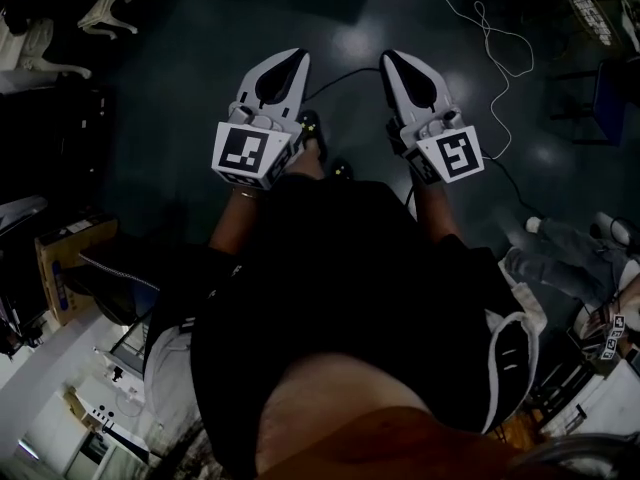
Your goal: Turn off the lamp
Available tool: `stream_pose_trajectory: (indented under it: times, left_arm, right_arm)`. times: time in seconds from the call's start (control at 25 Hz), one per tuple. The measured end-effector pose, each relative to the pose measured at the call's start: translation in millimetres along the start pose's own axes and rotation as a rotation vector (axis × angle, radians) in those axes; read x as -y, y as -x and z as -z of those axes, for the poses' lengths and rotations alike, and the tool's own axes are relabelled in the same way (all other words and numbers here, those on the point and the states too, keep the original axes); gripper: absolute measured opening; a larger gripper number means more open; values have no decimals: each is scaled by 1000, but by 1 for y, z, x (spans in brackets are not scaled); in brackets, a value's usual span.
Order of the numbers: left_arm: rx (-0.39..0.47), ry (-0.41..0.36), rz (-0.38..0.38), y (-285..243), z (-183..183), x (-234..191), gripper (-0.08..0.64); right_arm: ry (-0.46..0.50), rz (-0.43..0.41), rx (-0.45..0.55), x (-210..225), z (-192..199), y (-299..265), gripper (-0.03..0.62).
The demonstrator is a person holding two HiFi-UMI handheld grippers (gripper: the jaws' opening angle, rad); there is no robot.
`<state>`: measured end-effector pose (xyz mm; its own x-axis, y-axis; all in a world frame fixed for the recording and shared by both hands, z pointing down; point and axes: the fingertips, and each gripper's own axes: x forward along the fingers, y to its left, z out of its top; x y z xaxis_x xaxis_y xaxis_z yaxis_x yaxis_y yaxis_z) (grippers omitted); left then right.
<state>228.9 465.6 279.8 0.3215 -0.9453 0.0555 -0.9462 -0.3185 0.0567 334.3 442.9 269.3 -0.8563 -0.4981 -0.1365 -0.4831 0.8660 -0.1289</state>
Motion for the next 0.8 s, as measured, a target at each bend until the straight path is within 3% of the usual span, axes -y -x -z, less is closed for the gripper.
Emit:
stream_pose_trajectory:
  times: [0.36, 0.56, 0.8]
  left_arm:
    - [-31, -54, -1, -35, 6, -50, -5]
    - [-25, -10, 9, -57, -1, -87, -5]
    - [-26, -21, -14, -72, 1, -139, -5]
  right_arm:
    - [-4, -8, -9, 23, 10, -58, -17]
    - [-4, -20, -8, 35, 11, -105, -17]
    - [4, -29, -20, 43, 20, -156, -17]
